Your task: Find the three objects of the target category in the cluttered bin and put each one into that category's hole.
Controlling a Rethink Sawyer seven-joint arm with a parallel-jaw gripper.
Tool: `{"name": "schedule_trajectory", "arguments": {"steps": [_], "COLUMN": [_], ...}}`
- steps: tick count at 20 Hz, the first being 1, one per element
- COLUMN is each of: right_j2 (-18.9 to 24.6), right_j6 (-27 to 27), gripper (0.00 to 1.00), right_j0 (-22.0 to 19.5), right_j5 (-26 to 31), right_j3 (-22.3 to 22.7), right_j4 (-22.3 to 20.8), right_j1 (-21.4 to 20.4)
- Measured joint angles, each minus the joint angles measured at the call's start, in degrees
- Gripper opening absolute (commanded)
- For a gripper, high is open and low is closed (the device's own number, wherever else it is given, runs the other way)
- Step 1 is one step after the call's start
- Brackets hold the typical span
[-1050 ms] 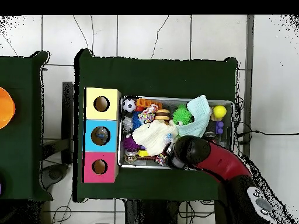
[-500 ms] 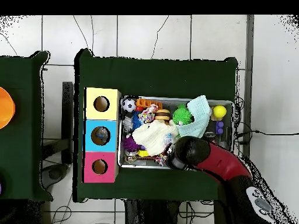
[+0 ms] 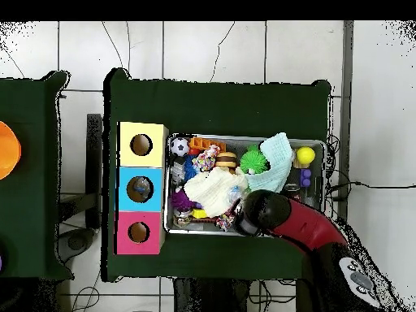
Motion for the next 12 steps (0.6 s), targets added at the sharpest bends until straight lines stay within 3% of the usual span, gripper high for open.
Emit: {"name": "schedule_trajectory", "arguments": {"steps": [8,12], "right_j2": [-1.9,-0.7], "right_j6": [0.0,0.0], "gripper": [1.0,1.0], "right_j0": [1.7,-0.7], "right_j5": [-2.5,-3.7], "right_j3": [-6.9,-15.0], "right_j4": [-4.8,-10.4], "right_j1": [3.4,8.9]}}
